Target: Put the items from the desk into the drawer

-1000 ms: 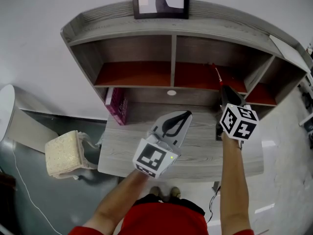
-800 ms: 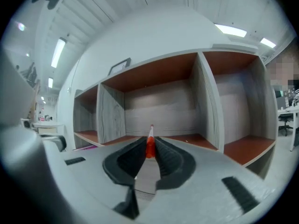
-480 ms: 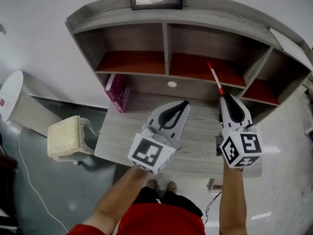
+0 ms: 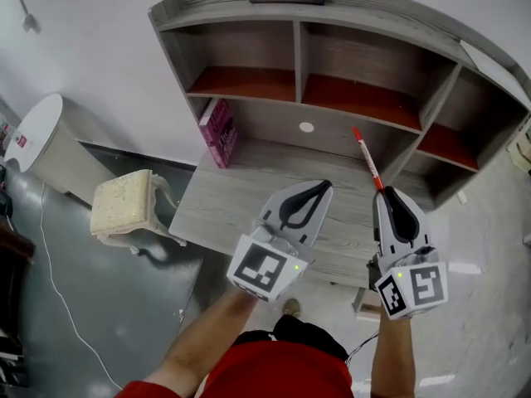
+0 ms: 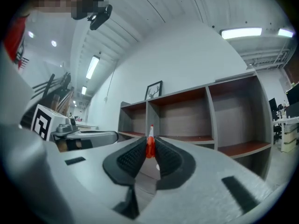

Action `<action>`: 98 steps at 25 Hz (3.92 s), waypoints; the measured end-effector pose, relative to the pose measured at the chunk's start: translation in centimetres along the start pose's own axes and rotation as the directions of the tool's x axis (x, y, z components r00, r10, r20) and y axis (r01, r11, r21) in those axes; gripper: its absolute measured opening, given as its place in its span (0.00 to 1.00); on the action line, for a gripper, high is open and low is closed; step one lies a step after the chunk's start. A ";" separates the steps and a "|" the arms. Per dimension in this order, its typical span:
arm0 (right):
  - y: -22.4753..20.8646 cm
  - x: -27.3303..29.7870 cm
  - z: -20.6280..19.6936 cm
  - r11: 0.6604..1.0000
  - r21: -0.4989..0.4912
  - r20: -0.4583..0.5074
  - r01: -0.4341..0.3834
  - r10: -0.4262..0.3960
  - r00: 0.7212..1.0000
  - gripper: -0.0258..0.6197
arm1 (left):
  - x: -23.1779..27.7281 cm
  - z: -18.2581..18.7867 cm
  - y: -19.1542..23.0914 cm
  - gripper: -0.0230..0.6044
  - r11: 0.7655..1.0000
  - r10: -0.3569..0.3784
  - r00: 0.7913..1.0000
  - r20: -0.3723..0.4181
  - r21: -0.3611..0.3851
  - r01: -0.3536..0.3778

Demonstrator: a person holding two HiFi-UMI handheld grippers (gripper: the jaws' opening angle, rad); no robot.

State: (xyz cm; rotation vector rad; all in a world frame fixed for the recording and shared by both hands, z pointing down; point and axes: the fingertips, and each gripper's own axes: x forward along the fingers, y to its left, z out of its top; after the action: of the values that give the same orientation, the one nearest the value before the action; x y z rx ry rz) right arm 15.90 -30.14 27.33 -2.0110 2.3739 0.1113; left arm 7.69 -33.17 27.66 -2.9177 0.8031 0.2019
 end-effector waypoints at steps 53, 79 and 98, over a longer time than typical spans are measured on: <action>-9.7 -37.4 -34.6 0.982 -0.034 -0.460 -0.188 0.152 0.875 0.13 | -6.4 -15.1 -35.3 0.05 0.966 0.248 0.953 -0.176 -0.035 -0.258; -9.0 -30.2 -39.6 0.975 0.010 -0.533 -0.222 0.193 0.824 0.19 | -8.2 -17.5 -31.2 0.05 0.951 0.293 0.918 -0.267 -0.016 -0.309; -2.2 -29.3 -11.0 0.982 -0.017 -0.056 -0.190 0.189 0.980 0.05 | -9.9 -6.8 -30.6 0.05 0.991 0.109 0.987 -0.114 -0.063 -0.117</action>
State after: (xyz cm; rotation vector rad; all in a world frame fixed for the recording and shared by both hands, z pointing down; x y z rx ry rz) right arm 23.20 -2.47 40.22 -1.8139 2.6054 0.0888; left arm 15.71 -3.06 38.03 -2.9722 0.9997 0.0792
